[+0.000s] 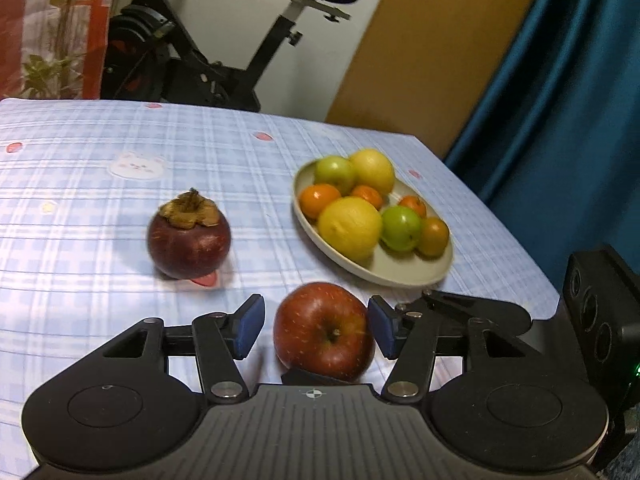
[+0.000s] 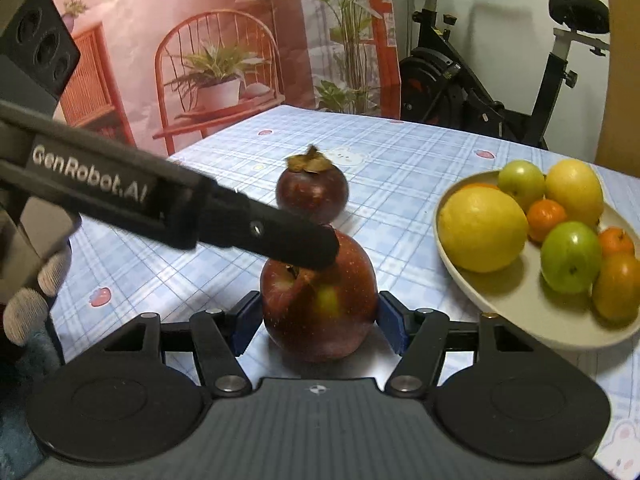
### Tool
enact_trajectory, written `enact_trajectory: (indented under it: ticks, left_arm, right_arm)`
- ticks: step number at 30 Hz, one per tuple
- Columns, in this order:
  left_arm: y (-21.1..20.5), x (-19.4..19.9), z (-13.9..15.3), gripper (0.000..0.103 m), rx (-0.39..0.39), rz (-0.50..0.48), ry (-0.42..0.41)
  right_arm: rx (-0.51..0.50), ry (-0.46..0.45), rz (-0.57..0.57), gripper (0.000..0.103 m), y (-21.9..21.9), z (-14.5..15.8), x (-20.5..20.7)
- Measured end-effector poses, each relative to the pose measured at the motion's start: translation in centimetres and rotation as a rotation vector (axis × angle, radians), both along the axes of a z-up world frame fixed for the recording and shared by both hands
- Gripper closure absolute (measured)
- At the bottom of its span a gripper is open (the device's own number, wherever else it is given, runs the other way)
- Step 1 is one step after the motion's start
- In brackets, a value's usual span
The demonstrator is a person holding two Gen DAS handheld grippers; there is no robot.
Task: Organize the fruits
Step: 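Grasp the red apple with the left gripper, then lower the red apple onto the plate and open the left gripper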
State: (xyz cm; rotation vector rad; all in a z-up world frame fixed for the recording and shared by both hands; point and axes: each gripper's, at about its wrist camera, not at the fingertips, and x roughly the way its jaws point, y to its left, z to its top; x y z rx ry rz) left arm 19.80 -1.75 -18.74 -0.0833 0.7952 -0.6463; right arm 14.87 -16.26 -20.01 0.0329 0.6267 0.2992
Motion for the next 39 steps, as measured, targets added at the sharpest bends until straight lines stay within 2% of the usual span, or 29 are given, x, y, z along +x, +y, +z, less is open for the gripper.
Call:
enact_trajectory:
  ticks: [3, 12, 23, 29, 35, 39]
  left_arm:
    - [-0.3, -0.2, -0.4, 0.040, 0.002, 0.009, 0.008]
    - [-0.8, -0.6, -1.3, 0.039, -0.014, 0.025, 0.029]
    - [-1.1, -1.1, -1.4, 0.039, -0.014, 0.053, 0.009]
    - [-1.1, -1.2, -1.7, 0.039, -0.038, 0.091, 0.005]
    - [-1.7, -1.6, -1.2, 0.040, -0.030, 0.089, -0.022]
    - [-2.0, -1.3, -0.4, 0.040, -0.052, 0.084, -0.023]
  right_arm:
    - [0.001, -0.022, -0.001, 0.039, 0.0, -0.2, -0.6]
    - [0.038, -0.026, 0.001, 0.039, -0.8, -0.2, -0.8]
    - [0.010, -0.063, 0.005, 0.041, -1.1, 0.2, -2.2]
    - [0.049, -0.055, 0.004, 0.041, -1.6, 0.0, -2.0]
    - [0.075, -0.065, -0.005, 0.041, -1.9, 0.3, -2.3]
    - [0.080, -0.093, -0.027, 0.041, -2.1, 1.0, -2.7]
